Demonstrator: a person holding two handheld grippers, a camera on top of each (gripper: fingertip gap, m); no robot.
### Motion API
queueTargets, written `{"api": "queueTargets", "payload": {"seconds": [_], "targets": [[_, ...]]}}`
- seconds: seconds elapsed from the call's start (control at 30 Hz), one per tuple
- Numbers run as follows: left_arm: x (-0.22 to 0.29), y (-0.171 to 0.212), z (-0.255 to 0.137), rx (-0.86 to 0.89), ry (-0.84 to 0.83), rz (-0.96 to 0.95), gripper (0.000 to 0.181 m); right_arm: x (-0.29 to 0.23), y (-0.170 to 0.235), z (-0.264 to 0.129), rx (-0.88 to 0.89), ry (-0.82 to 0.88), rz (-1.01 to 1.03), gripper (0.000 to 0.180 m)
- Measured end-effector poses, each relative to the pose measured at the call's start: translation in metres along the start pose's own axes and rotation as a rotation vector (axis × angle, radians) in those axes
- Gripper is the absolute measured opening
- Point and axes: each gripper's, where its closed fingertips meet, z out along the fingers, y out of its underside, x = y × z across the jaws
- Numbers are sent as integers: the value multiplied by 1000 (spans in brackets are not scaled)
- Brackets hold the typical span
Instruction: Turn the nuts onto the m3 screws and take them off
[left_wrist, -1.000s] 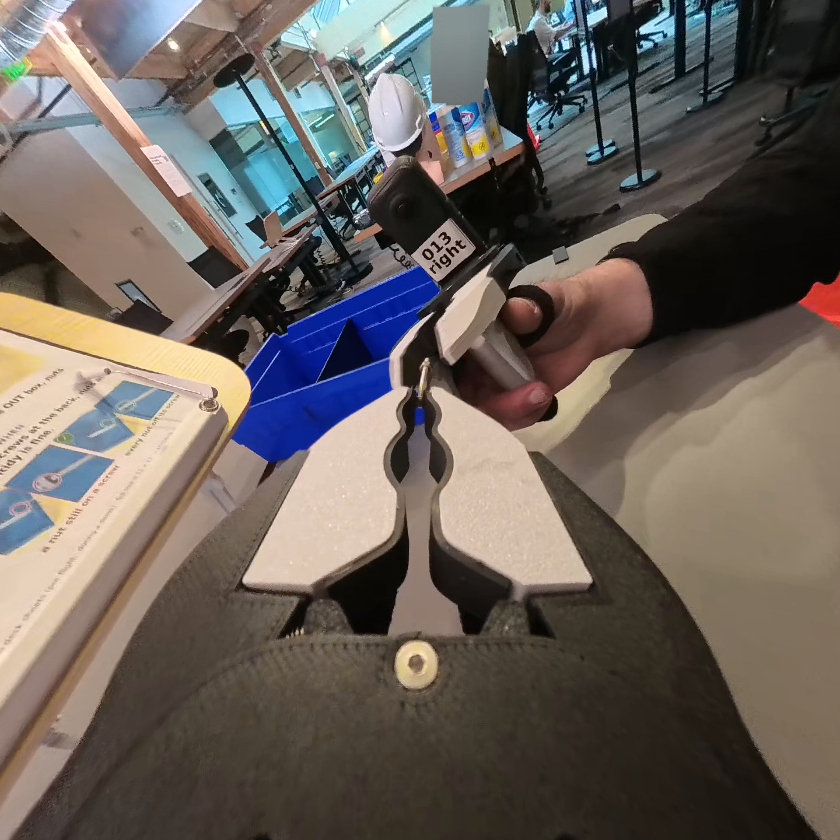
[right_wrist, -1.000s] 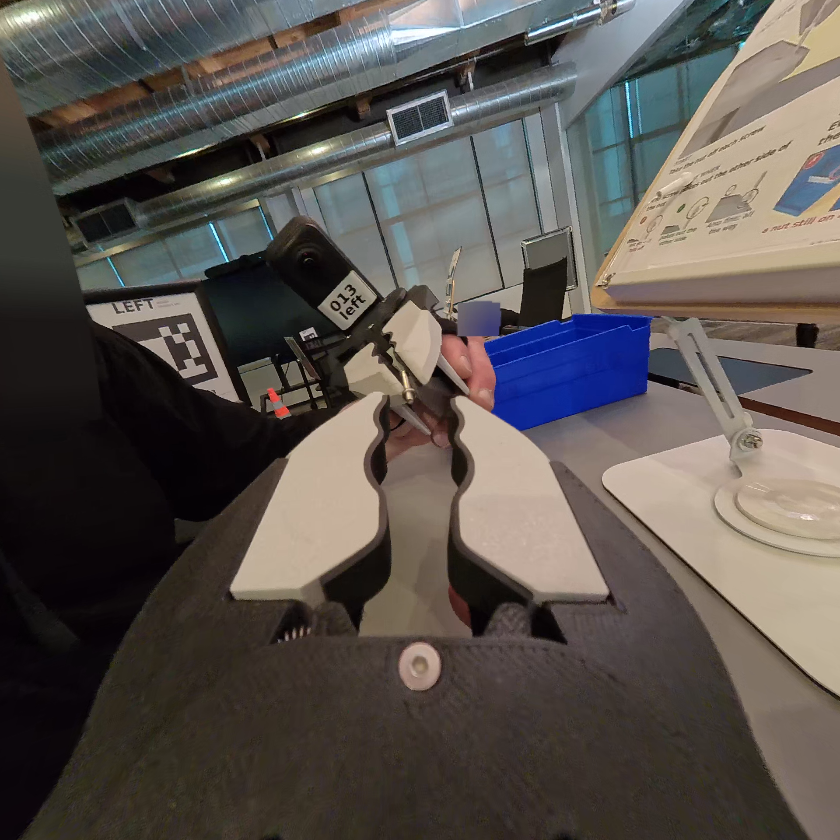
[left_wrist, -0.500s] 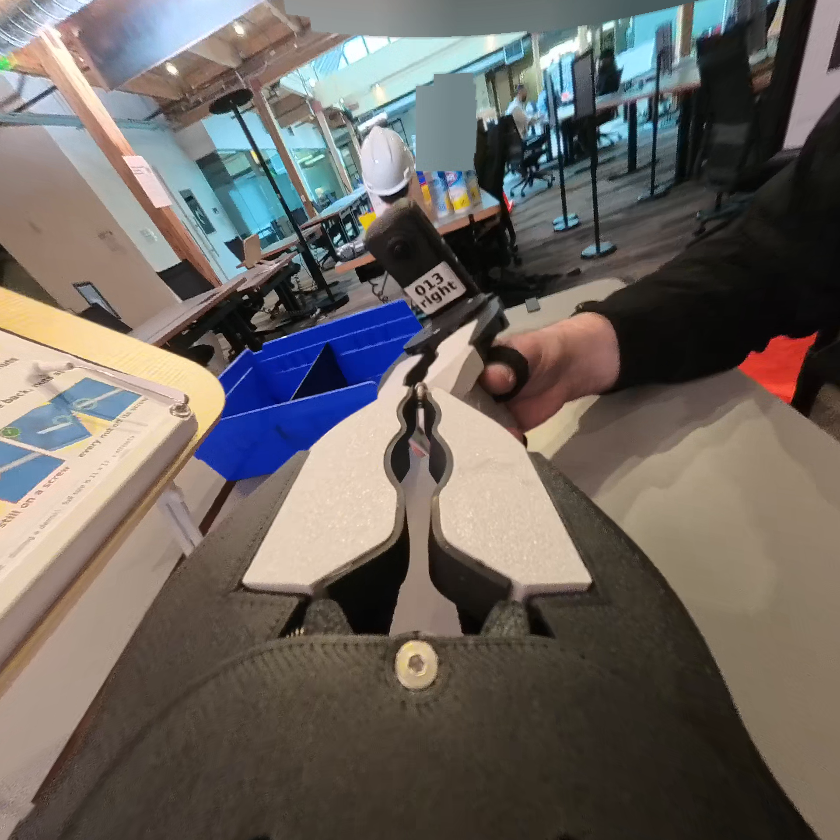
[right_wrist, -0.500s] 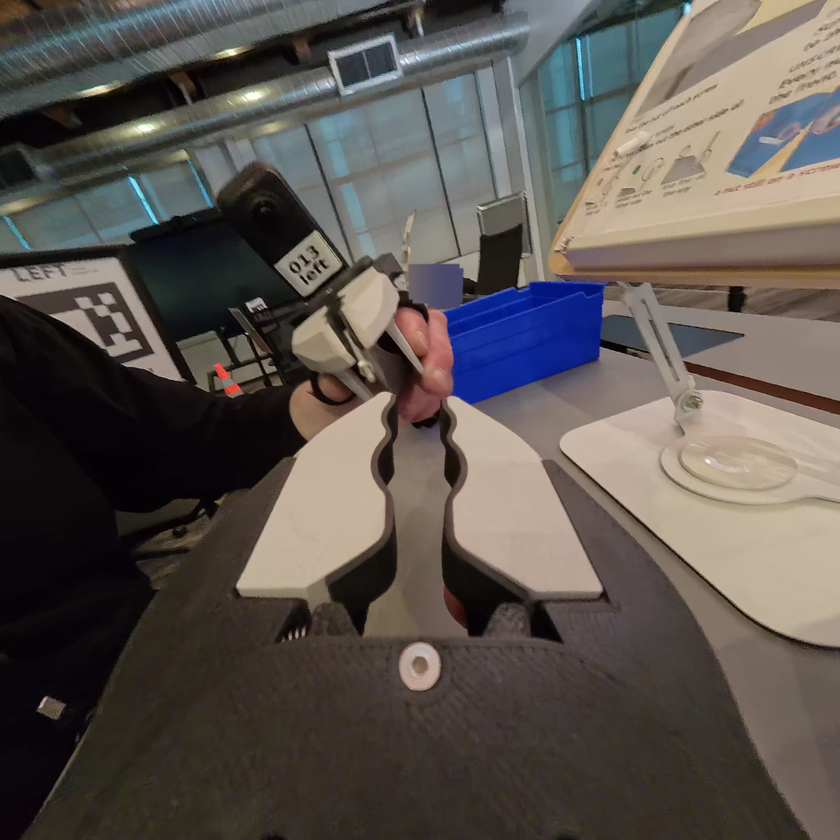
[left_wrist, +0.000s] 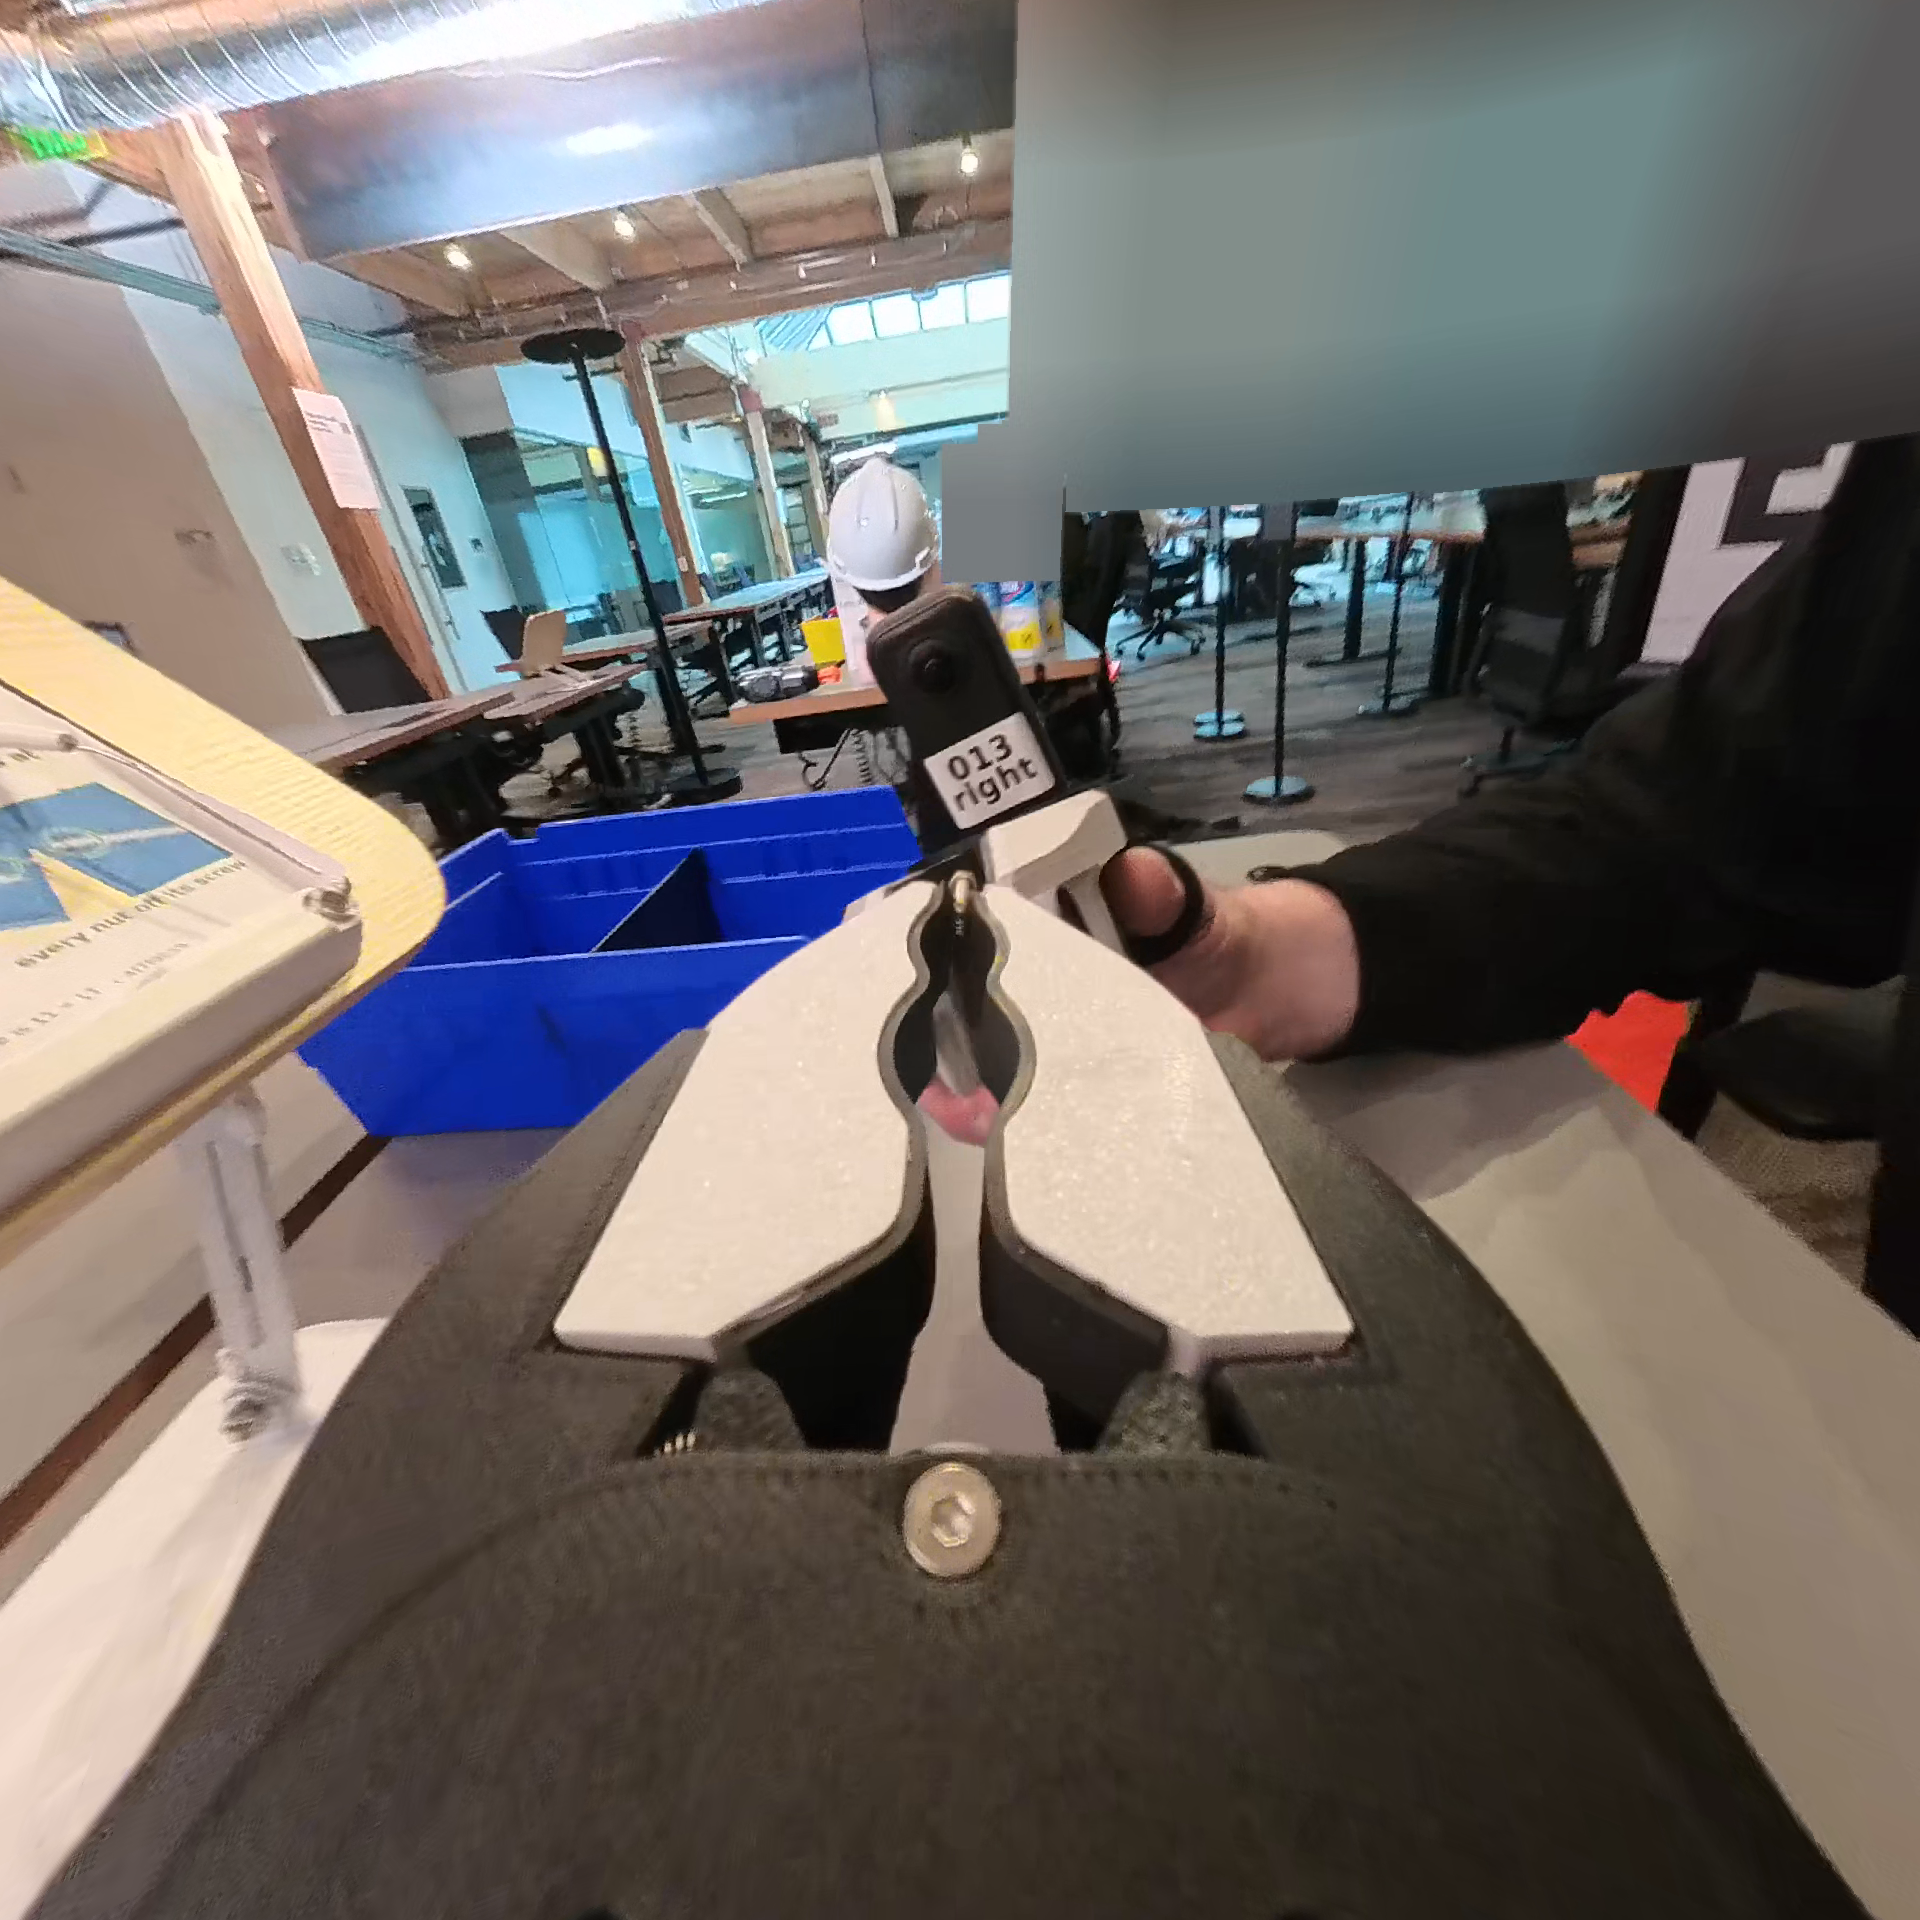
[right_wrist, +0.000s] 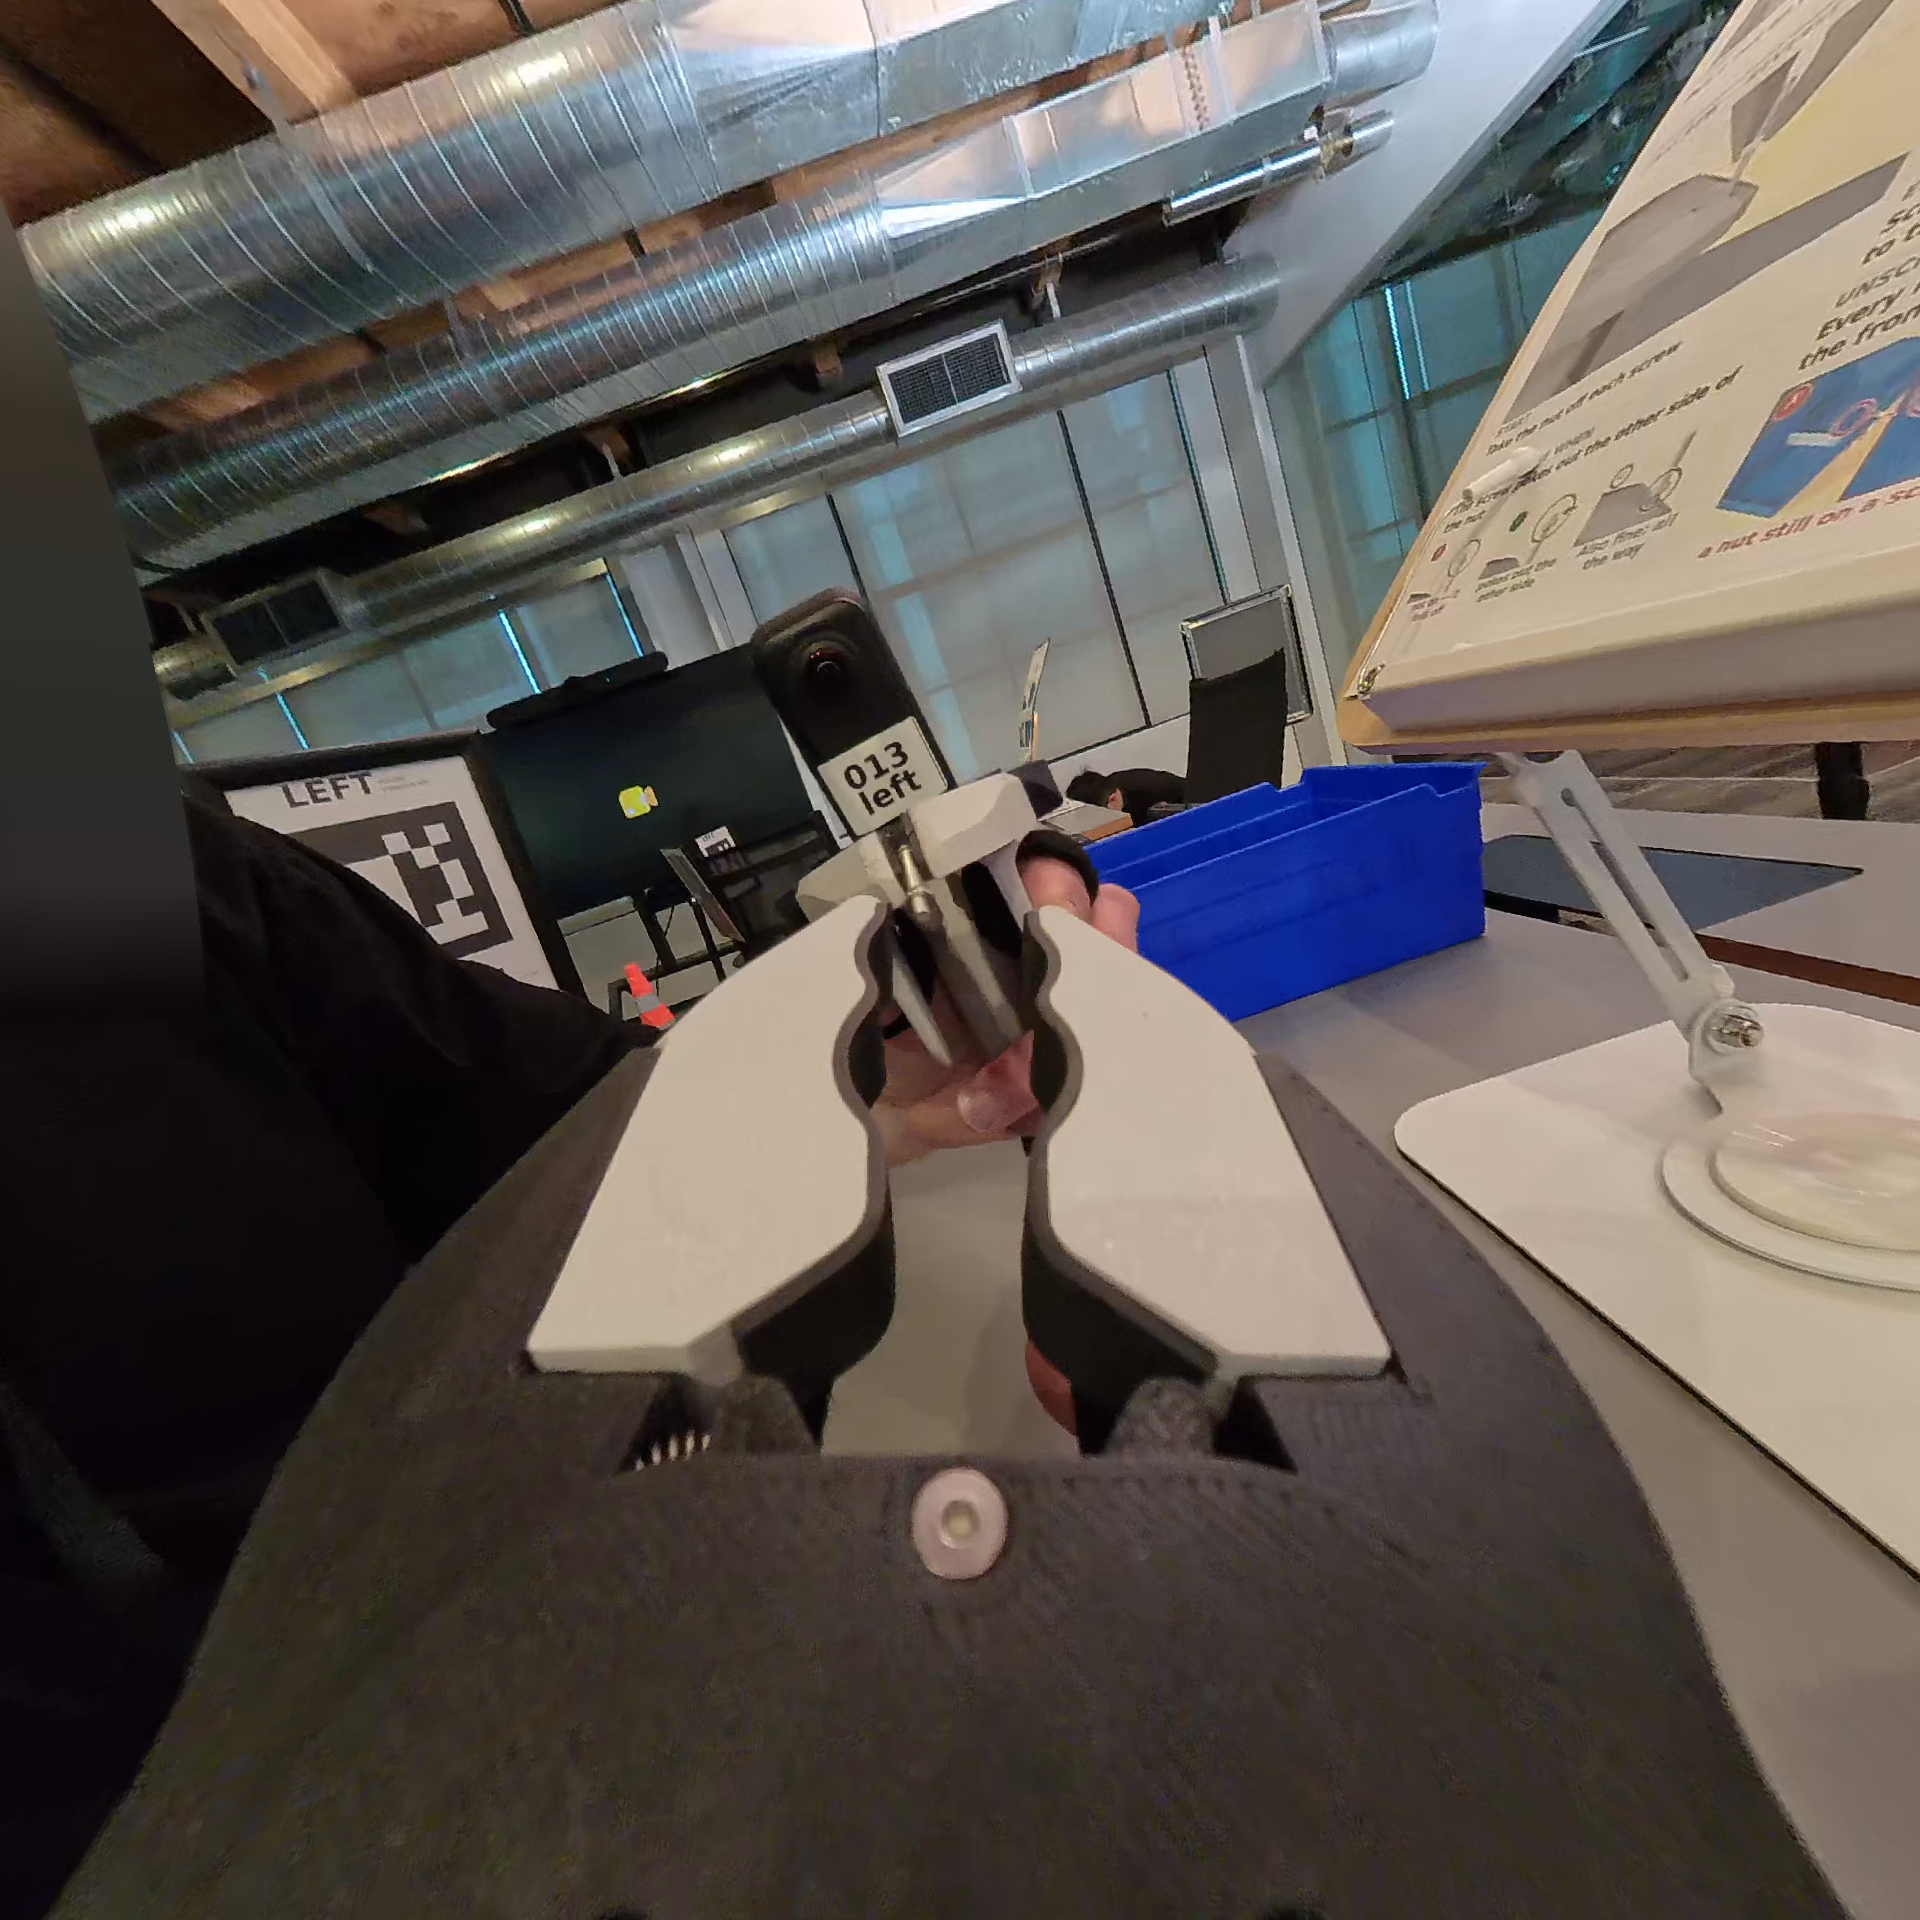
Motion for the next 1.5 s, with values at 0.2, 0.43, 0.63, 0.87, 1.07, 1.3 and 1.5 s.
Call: {"api": "queueTargets", "payload": {"seconds": [0.2, 0.43, 0.63, 0.87, 1.07, 1.3, 1.5], "targets": [[5, -5, 1, 67, 49, -94, 3, 14, 5, -2, -18, 85, -15, 19], [1, -6, 0, 102, 46, -146, 3, -4, -7, -4, 11, -1, -80, 24], [3, -5, 2, 103, 55, -153, 2, -6, -7, -2, 17, 16, -110, 28], [8, -9, 4, 114, 70, -160, 2, 16, -5, -9, -2, 124, -97, 20], [1, -7, 0, 137, 68, -199, 2, -12, -12, -3, 10, 3, -160, 31], [7, -6, 5, 121, 82, -181, 3, -5, -9, -2, 14, 42, -143, 31], [7, -9, 2, 141, 96, -198, 2, 14, 1, -4, -69, 153, -151, 26]]}}
